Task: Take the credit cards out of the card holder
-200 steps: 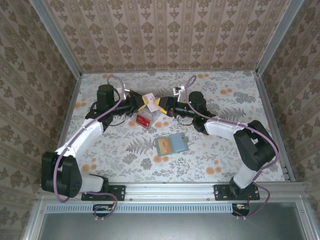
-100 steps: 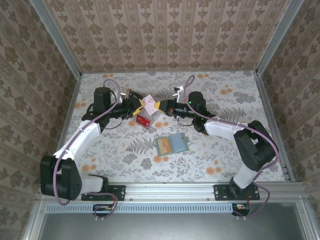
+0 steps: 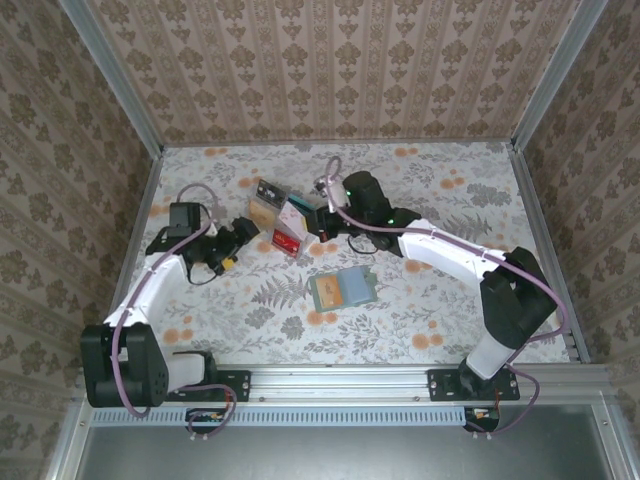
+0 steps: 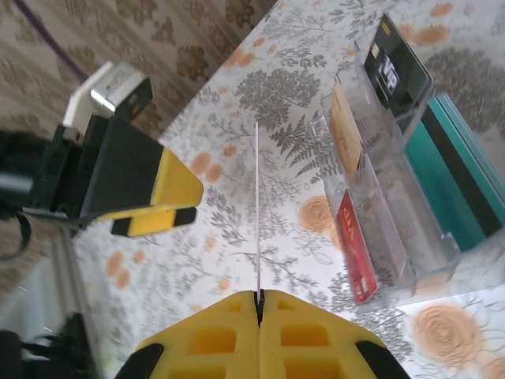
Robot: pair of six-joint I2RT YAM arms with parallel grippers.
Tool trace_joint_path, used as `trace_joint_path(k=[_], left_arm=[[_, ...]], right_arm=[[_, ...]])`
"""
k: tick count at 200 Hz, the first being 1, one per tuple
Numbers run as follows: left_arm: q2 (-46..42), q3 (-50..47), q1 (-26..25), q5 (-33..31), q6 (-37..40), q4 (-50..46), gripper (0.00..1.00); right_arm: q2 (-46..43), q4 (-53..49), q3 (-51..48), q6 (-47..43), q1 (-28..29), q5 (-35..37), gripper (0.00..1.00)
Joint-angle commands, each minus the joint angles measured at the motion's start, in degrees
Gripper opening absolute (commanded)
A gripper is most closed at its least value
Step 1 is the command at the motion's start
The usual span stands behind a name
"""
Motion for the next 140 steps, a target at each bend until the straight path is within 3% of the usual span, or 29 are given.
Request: trace_joint_path(k=[1, 61, 140], left_arm=[[-2.2, -1.2, 1.5, -3.1, 4.3, -3.5, 1.0], [-1.1, -0.7, 3.6, -0.6, 6.1, -4.8, 1.0], [-0.7, -2.6, 3.6, 1.9, 4.9, -2.7, 1.0]], right_arm=[[3.4, -8.5, 5.6, -15.1, 2.1, 8.7, 0.0], [12.6, -9.3, 13.4, -24.2, 3.8, 13.7, 0.0], [18.8, -8.1, 16.7, -27.1, 3.9, 15.6, 0.0]])
